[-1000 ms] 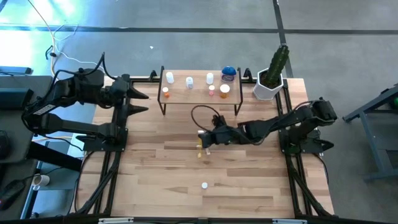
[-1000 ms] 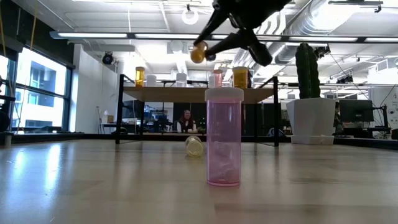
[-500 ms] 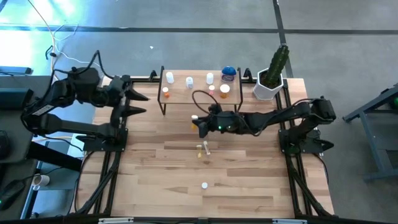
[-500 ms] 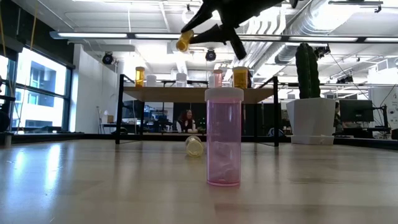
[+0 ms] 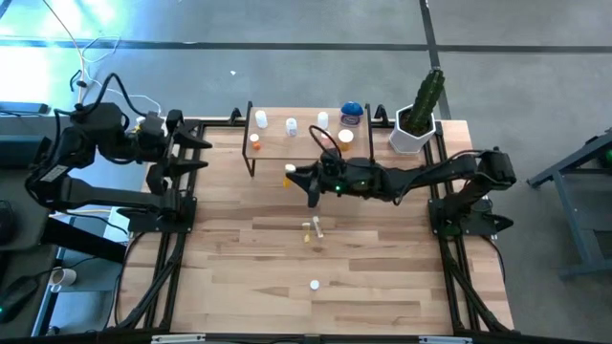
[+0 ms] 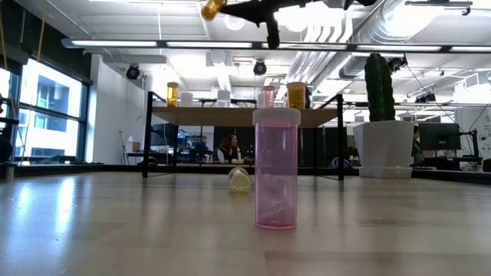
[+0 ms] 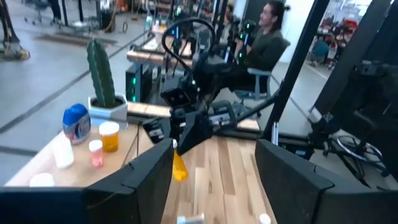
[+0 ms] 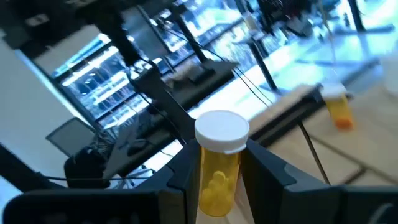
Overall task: Pick and place medicine bottles onto shelf by color
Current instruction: Put the orange pill bottle on the shelf
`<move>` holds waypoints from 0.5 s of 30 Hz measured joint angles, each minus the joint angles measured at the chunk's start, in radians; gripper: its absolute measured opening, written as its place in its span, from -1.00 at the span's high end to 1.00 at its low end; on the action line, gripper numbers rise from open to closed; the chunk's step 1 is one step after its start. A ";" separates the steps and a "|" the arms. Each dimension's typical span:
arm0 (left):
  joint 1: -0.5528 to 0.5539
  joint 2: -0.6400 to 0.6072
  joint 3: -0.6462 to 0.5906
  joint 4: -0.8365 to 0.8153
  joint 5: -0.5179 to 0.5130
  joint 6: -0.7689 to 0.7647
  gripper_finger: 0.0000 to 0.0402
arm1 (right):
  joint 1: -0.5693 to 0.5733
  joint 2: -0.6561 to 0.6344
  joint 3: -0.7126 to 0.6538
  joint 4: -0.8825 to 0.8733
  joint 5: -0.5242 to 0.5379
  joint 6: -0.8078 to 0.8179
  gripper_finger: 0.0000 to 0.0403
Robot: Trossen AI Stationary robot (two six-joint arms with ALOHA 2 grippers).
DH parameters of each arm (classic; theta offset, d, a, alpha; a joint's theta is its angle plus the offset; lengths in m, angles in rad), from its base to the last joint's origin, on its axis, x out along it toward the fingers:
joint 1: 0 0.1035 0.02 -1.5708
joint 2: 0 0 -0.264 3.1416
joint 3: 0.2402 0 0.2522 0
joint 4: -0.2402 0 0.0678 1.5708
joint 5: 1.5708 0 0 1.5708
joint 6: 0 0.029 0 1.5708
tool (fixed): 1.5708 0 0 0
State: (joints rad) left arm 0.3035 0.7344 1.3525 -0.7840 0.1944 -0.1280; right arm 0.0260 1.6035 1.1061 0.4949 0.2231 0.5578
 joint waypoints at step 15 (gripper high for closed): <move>0.000 0.118 0.000 0.117 -0.135 0.001 -0.08 | -0.162 0.000 0.001 0.261 -0.349 -0.078 0.55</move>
State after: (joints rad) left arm 0.3035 0.8523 1.3525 -0.6674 0.0598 -0.1272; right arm -0.1361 1.6035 1.1073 0.7556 -0.1262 0.4802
